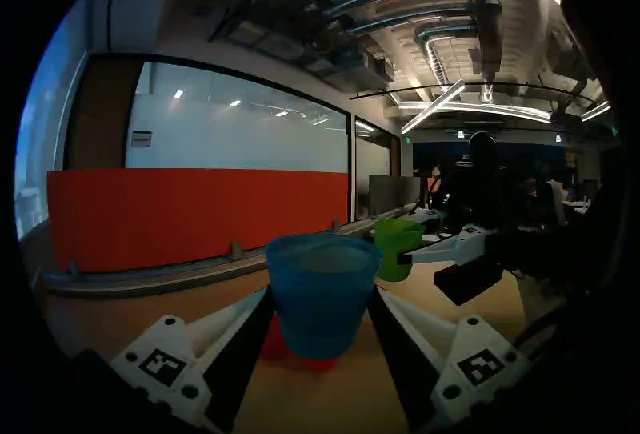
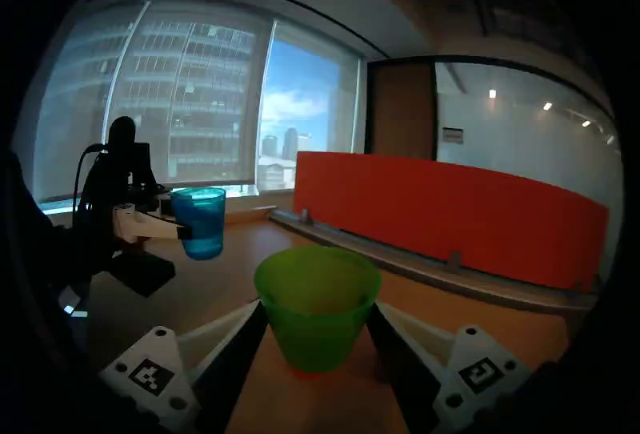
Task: Pour water
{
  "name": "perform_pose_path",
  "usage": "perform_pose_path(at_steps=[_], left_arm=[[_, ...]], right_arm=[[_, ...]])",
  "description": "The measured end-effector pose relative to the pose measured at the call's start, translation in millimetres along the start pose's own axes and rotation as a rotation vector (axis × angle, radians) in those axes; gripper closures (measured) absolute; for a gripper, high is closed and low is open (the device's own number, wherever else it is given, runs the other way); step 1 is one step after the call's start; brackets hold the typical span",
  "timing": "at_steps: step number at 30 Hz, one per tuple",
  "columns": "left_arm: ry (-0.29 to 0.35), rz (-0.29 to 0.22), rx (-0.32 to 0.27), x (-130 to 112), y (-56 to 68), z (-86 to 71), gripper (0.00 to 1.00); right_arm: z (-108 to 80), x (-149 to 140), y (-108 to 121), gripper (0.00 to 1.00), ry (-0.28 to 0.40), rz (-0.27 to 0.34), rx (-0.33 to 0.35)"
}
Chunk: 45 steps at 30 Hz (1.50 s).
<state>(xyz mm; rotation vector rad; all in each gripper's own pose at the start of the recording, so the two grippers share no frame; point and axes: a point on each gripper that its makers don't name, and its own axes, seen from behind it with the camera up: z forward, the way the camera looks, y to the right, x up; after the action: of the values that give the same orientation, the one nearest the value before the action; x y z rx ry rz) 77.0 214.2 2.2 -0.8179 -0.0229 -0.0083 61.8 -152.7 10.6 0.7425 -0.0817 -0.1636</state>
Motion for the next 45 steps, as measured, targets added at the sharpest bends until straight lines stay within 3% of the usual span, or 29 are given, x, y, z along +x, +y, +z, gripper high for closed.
perform_pose_path(at_steps=[15, 45], left_arm=[[-0.001, 0.124, 0.048, 27.2, -16.2, 0.2, 0.2], [-0.015, 0.486, 0.121, 79.3, -23.0, 5.0, 0.2]], right_arm=[[10.1, 5.0, -24.0, 0.14, 0.015, 0.003, 0.06], [29.6, -9.6, -68.5, 0.14, 0.002, 0.015, 0.172]])
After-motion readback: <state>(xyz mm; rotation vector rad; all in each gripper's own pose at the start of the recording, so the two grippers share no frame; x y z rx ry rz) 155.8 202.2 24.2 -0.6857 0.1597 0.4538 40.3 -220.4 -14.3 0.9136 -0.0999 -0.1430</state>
